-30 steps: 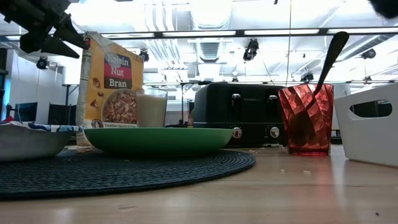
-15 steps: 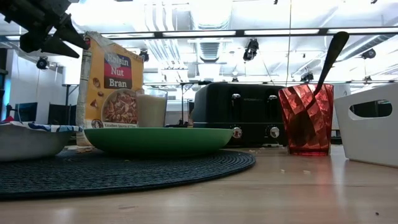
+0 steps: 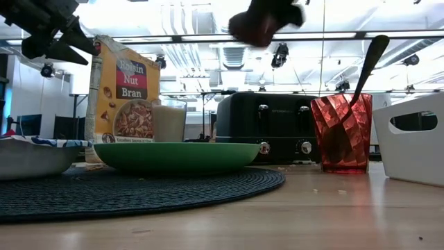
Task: Arrange a breakfast setting
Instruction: Put the apple on the green plate
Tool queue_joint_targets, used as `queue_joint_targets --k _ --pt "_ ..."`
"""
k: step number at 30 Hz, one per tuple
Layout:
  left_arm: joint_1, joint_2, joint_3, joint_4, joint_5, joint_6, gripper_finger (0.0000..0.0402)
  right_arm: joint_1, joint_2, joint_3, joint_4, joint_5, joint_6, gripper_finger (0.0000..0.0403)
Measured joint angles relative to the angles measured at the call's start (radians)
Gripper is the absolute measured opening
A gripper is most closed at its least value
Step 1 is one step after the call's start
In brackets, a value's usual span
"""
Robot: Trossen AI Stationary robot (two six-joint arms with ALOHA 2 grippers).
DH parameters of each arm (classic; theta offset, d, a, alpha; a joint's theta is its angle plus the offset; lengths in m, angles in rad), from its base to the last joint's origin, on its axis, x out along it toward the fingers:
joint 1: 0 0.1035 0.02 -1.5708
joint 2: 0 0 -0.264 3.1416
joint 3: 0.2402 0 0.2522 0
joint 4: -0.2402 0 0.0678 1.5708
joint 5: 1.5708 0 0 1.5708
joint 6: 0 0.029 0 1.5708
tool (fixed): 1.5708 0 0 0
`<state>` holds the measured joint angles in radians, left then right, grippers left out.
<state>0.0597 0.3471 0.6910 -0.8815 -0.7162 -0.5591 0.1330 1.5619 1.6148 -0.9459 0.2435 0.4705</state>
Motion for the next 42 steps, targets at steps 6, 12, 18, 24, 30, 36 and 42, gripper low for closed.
queue_joint_targets --k 6,12,18,24,30,36,42 --pt "0.000 0.000 0.000 -0.002 0.000 0.000 0.0242 -0.078 0.193 0.117 -0.068 -0.119 -0.157 0.0221" --pt "0.000 0.000 0.000 -0.003 0.000 0.000 0.0242 -0.092 0.361 0.216 -0.137 -0.117 -0.254 0.0221" --pt "0.000 0.000 0.000 -0.003 0.001 0.000 0.0242 -0.092 0.496 0.318 -0.209 -0.113 -0.299 0.0223" --pt "0.000 0.000 0.000 -0.004 0.001 0.000 0.0242 -0.093 0.588 0.376 -0.237 -0.062 -0.327 0.0230" --pt "0.000 0.000 0.000 -0.005 0.001 0.000 0.0242 -0.101 0.611 0.368 -0.247 -0.032 -0.333 0.0237" --pt "0.000 0.000 0.000 -0.005 0.001 0.000 0.0242 -0.102 0.611 0.368 -0.222 -0.032 -0.333 0.0264" --pt "0.000 0.000 0.000 -0.004 0.001 0.000 0.0242 -0.107 0.611 0.368 -0.217 -0.033 -0.326 0.0285"
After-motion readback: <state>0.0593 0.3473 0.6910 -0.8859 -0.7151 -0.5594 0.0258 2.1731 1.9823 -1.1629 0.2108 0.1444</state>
